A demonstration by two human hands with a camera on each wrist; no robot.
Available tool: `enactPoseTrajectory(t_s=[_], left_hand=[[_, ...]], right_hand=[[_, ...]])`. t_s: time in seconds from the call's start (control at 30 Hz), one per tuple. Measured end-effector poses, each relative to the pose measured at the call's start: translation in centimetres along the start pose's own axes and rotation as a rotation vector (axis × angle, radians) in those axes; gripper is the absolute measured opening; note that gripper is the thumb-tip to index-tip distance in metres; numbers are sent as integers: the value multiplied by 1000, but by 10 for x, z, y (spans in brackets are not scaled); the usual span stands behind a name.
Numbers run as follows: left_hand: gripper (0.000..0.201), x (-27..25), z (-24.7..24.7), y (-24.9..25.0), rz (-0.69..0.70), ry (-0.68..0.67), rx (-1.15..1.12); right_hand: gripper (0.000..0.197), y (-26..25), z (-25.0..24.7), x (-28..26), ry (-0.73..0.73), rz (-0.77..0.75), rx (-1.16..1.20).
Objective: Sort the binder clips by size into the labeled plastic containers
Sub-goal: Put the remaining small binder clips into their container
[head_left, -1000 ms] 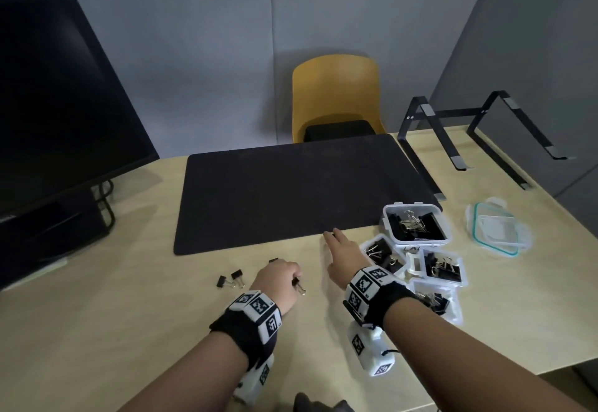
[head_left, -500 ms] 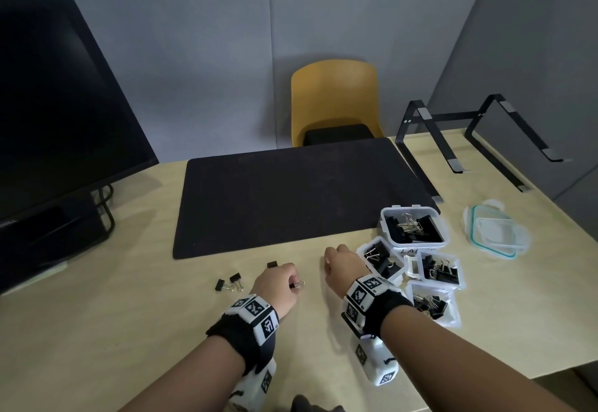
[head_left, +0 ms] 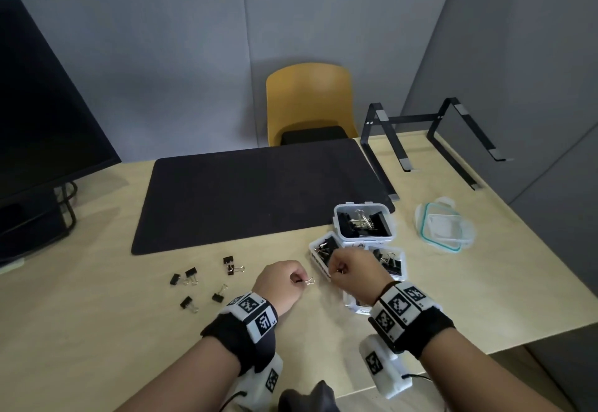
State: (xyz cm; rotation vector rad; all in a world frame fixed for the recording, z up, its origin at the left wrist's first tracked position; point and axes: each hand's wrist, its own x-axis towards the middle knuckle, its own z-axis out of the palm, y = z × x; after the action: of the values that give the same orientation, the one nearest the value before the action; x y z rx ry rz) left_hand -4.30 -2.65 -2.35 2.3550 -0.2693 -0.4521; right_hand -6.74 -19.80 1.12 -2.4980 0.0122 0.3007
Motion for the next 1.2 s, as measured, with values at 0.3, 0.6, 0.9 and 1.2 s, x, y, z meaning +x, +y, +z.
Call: enactPoseTrajectory(t_s=[0.3, 0.6, 0.9, 1.2], left_hand=[[11, -5, 35, 47, 85, 81, -65], [22, -9, 67, 74, 55, 79, -125], [18, -36, 32, 19, -26, 204, 25], [22, -43, -23, -44, -277, 313, 104]], right_hand=[[12, 54, -29, -30, 37, 94, 69], [19, 65, -32, -35, 118, 92, 150], [19, 39, -18, -31, 62, 4, 163], [22, -23, 32, -3, -67, -72, 97]])
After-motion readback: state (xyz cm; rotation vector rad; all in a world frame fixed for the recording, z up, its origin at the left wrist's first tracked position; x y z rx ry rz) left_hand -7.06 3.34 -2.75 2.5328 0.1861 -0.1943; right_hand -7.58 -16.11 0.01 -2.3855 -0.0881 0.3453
